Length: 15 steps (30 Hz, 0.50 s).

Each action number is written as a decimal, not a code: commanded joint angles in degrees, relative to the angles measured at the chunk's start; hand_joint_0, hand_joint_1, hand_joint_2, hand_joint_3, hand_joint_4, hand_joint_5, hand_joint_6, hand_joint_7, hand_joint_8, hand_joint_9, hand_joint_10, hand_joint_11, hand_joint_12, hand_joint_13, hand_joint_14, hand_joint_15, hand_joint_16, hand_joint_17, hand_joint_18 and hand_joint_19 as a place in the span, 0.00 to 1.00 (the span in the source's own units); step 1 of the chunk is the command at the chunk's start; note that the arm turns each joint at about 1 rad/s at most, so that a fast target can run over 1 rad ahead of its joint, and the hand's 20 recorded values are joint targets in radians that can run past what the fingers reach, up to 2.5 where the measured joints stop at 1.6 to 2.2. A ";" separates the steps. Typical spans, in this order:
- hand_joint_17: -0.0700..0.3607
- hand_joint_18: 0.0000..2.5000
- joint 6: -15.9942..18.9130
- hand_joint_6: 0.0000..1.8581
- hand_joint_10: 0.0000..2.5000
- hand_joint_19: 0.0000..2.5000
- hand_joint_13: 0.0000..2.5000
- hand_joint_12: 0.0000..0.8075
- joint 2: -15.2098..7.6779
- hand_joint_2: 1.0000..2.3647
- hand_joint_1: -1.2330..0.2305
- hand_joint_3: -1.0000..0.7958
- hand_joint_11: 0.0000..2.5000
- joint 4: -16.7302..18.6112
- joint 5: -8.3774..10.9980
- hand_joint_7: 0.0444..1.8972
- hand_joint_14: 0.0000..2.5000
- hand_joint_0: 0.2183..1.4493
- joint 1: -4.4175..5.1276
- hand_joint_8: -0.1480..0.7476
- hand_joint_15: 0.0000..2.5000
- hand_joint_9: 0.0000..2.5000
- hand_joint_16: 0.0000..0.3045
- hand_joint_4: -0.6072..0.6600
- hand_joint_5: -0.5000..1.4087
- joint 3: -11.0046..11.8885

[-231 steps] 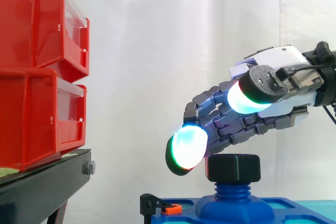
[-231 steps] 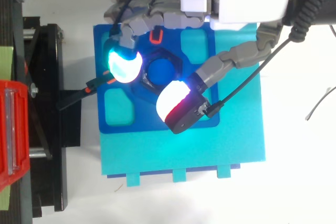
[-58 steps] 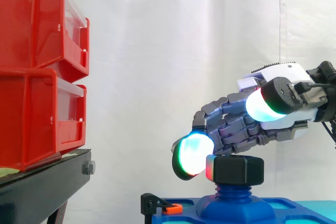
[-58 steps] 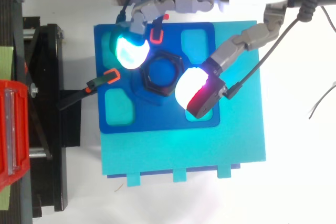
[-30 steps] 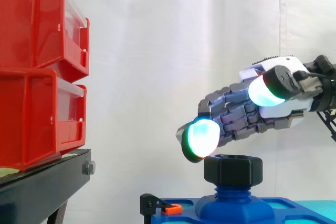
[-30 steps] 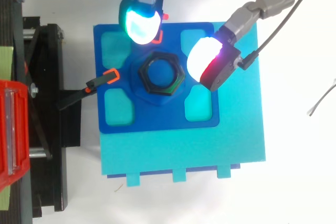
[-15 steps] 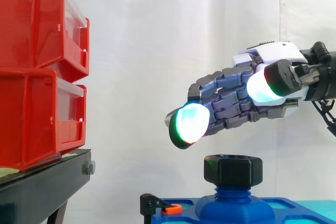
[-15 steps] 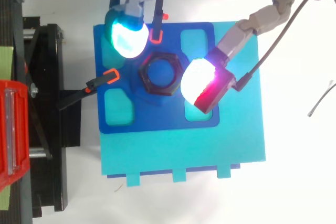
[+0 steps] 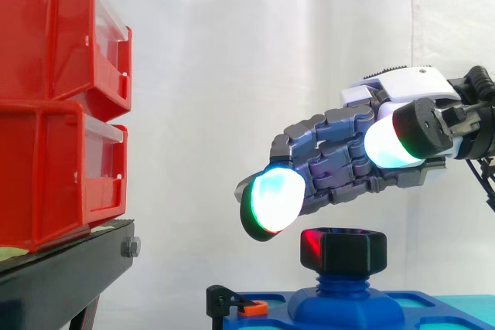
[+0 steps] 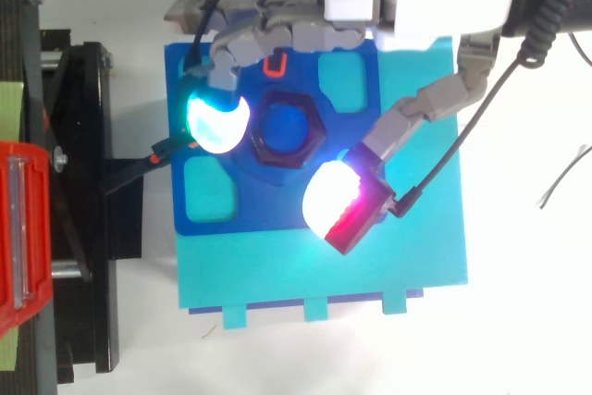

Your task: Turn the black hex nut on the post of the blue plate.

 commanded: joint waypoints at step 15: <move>0.43 0.00 0.52 0.27 0.00 0.00 0.00 0.46 -0.07 0.00 0.44 0.28 0.00 1.35 0.99 0.46 0.00 0.13 1.11 0.43 0.00 0.00 0.17 0.61 0.13 -2.13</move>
